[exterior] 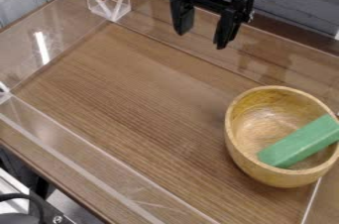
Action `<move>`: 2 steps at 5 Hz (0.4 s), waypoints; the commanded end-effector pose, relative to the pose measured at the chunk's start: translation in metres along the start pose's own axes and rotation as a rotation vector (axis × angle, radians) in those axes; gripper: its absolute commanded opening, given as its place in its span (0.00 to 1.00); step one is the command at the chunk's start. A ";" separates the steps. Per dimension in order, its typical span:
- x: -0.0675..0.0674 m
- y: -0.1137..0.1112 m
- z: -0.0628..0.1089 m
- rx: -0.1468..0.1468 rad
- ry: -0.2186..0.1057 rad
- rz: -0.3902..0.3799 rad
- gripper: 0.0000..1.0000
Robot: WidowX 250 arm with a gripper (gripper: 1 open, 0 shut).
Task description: Remove the green block from inside the brown bowl and put it on the table
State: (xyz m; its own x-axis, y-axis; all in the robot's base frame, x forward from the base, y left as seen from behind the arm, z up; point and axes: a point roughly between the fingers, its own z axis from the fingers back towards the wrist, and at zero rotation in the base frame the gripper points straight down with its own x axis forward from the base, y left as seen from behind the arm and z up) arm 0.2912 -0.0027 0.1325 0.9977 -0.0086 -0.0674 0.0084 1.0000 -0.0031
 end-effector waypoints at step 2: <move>-0.011 -0.070 -0.024 -0.005 0.037 -0.238 1.00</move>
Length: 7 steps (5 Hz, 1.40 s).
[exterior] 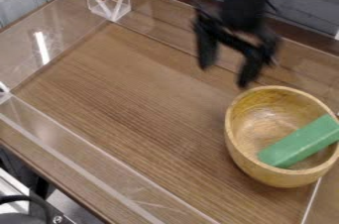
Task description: Remove the green block from inside the brown bowl and put it on the table
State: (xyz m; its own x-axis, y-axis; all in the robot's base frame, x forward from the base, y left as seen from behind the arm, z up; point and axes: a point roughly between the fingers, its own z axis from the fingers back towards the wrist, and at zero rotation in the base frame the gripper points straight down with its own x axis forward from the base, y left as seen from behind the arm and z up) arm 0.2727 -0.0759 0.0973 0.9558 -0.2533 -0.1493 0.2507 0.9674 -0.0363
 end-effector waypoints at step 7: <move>0.020 -0.072 -0.049 0.011 -0.105 -0.233 1.00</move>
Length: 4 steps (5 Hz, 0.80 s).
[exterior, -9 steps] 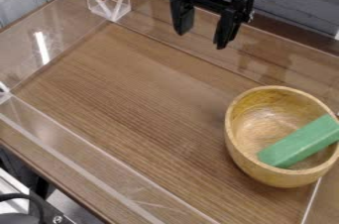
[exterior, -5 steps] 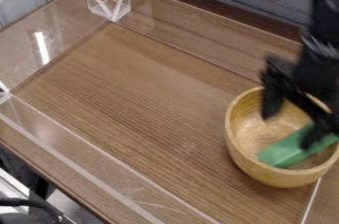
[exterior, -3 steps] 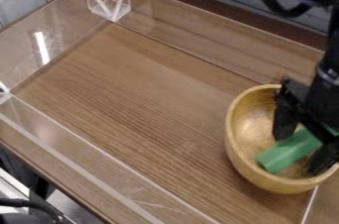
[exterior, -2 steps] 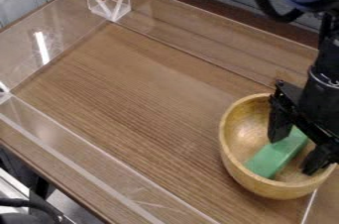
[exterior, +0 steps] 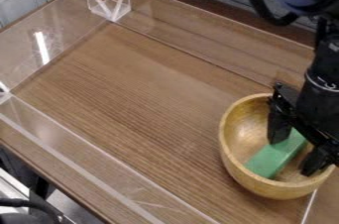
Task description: Remove the green block from inside the brown bowl and put it on the table
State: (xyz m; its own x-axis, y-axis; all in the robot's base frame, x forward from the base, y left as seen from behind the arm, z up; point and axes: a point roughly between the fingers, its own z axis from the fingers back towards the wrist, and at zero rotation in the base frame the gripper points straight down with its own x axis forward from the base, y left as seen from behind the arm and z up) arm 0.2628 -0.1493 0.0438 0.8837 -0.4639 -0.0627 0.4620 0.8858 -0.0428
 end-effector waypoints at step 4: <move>0.003 0.004 -0.012 -0.017 -0.025 -0.001 1.00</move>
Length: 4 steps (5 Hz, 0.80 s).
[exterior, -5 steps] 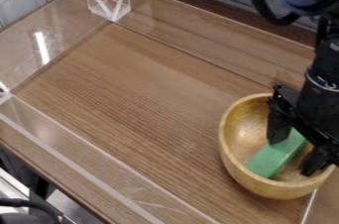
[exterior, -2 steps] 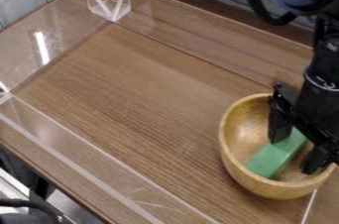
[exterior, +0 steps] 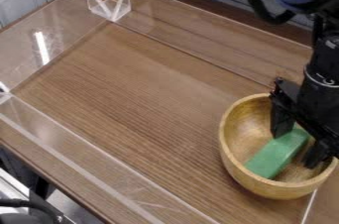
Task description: Remove the green block from inside the brown bowl and put it on the table
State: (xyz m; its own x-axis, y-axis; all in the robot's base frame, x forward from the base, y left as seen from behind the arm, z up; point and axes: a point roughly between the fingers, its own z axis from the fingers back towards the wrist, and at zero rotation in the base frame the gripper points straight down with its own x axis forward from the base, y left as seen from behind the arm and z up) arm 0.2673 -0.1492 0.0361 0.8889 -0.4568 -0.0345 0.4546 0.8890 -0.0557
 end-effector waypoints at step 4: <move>-0.003 0.005 -0.023 -0.025 0.012 -0.002 1.00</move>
State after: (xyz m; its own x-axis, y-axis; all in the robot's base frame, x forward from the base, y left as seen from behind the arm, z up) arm 0.2759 -0.1459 0.0299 0.8977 -0.4405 0.0028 0.4394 0.8951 -0.0756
